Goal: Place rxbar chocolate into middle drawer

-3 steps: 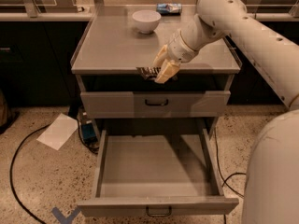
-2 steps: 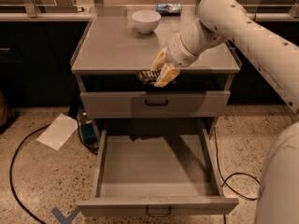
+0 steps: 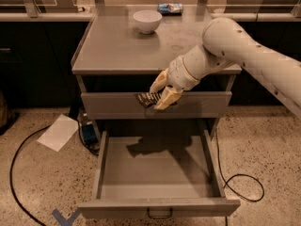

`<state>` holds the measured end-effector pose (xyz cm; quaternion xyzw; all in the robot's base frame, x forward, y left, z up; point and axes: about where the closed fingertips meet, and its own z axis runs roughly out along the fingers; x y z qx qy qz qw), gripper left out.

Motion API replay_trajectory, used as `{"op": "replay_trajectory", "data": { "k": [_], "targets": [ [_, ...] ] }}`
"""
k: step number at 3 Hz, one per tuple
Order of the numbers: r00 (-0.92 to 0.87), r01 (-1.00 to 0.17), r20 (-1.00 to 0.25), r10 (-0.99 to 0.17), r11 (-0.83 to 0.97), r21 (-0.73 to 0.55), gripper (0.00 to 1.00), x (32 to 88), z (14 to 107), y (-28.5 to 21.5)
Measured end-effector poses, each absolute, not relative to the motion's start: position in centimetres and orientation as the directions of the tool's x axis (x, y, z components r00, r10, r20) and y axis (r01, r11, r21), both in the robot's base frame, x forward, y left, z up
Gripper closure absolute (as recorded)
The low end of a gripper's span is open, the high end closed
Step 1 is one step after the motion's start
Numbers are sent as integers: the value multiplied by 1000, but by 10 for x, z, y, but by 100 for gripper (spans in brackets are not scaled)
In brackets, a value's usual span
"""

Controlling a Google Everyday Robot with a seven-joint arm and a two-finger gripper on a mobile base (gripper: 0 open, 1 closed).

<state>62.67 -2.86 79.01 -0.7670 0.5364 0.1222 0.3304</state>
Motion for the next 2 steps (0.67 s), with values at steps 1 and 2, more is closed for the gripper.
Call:
{"op": "replay_trajectory", "data": {
  "k": [1, 2],
  "targets": [
    [385, -911, -534, -752, -218, -350, 100, 616, 754, -33],
    [350, -927, -534, -769, -205, -313, 100, 615, 709, -39]
  ]
}}
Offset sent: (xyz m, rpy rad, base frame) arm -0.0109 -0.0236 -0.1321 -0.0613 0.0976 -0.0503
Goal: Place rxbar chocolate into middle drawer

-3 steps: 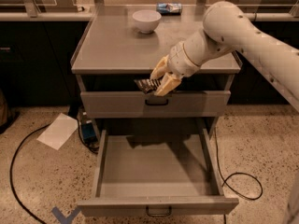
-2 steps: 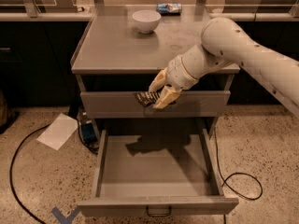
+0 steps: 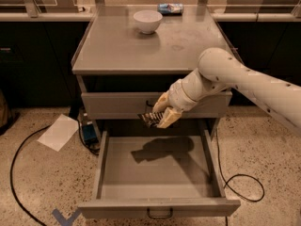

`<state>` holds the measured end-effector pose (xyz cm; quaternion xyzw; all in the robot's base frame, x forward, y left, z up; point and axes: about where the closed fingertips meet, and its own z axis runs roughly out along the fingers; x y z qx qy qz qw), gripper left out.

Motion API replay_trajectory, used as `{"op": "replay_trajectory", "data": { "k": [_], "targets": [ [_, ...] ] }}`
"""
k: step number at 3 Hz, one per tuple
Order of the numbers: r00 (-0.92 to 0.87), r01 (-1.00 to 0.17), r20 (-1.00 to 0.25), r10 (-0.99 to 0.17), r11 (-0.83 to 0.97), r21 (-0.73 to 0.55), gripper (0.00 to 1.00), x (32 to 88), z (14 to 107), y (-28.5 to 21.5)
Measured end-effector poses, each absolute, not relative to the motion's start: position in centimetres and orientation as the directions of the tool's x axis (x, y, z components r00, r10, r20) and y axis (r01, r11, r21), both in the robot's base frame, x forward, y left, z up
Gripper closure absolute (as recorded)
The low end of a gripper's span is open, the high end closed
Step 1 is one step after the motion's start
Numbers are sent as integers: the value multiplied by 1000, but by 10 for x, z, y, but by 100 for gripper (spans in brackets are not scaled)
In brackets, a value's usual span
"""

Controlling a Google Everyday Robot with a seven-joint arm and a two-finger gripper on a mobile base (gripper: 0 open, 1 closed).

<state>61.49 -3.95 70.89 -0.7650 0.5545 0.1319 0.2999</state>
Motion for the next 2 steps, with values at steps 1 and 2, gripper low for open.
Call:
{"op": "replay_trajectory", "data": {
  "k": [1, 2],
  "targets": [
    [350, -927, -534, -769, -205, -313, 100, 615, 709, -39],
    [363, -920, -539, -760, -199, -338, 100, 613, 718, -34]
  ]
}}
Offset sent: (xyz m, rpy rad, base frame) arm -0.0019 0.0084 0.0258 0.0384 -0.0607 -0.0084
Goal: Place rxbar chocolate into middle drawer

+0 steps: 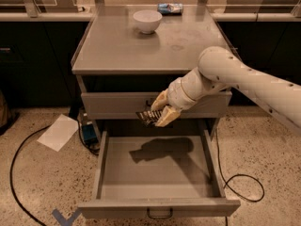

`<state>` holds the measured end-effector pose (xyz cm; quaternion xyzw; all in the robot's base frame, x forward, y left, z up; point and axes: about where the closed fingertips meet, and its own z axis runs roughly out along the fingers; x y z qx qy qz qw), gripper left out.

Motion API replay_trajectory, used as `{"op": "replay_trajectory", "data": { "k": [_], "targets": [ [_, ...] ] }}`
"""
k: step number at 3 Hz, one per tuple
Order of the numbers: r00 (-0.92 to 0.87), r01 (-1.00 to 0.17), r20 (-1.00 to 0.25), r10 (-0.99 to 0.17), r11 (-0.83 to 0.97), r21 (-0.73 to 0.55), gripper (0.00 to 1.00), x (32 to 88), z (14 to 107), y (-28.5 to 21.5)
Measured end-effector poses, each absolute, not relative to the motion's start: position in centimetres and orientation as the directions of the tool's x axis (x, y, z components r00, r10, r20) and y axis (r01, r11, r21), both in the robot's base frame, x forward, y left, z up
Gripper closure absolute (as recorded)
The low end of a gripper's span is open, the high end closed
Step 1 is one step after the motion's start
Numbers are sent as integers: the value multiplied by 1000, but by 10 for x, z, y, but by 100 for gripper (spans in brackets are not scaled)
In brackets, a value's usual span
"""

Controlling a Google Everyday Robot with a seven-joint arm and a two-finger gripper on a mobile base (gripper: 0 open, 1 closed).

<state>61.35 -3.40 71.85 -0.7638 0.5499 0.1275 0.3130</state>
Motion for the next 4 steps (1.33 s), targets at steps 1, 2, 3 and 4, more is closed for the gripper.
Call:
{"op": "replay_trajectory", "data": {
  "k": [1, 2, 3, 4],
  "targets": [
    [370, -915, -568, -735, -183, -359, 100, 601, 705, -18],
    [326, -929, -562, -760, -148, -339, 100, 589, 659, -3],
    [260, -948, -596, -760, -84, -306, 100, 583, 610, 3],
    [201, -963, -627, -753, -35, -266, 100, 580, 564, 8]
  ]
}}
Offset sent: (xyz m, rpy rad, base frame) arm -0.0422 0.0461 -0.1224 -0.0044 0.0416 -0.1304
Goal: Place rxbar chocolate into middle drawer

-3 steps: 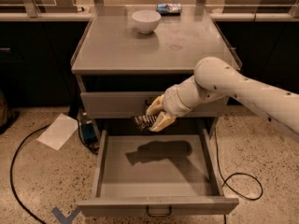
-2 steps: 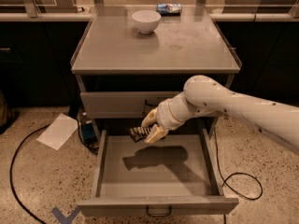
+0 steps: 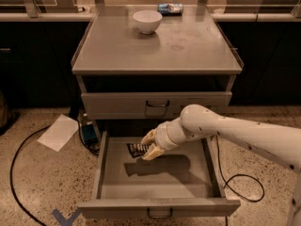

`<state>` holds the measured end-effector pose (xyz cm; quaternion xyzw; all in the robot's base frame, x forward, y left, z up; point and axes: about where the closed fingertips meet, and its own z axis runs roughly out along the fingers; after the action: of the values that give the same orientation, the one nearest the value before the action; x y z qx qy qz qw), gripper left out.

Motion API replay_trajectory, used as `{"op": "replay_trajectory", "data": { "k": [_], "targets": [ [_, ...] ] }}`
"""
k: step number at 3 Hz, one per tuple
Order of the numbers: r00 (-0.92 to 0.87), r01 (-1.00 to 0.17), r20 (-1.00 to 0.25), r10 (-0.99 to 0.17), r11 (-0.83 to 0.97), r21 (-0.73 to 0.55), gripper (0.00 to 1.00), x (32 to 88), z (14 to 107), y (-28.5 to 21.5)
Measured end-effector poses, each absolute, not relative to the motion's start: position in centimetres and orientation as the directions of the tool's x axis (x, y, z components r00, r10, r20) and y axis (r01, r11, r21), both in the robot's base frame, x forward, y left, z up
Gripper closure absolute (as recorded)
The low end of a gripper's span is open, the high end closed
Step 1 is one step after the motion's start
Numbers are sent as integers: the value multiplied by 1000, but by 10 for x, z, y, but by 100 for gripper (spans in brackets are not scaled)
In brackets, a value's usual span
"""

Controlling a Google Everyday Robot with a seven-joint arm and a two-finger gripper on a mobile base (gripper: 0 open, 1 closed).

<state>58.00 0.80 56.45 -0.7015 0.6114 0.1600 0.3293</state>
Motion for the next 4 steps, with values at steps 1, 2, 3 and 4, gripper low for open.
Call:
{"op": "replay_trajectory", "data": {
  "k": [1, 2, 3, 4],
  "targets": [
    [197, -964, -627, -754, -32, -265, 100, 578, 556, 10],
    [177, -969, -620, -764, -27, -244, 100, 575, 533, 11],
    [111, -982, -583, -805, 0, -187, 100, 580, 471, -1],
    [29, -989, -573, -819, 60, -136, 100, 580, 405, -15]
  ]
}}
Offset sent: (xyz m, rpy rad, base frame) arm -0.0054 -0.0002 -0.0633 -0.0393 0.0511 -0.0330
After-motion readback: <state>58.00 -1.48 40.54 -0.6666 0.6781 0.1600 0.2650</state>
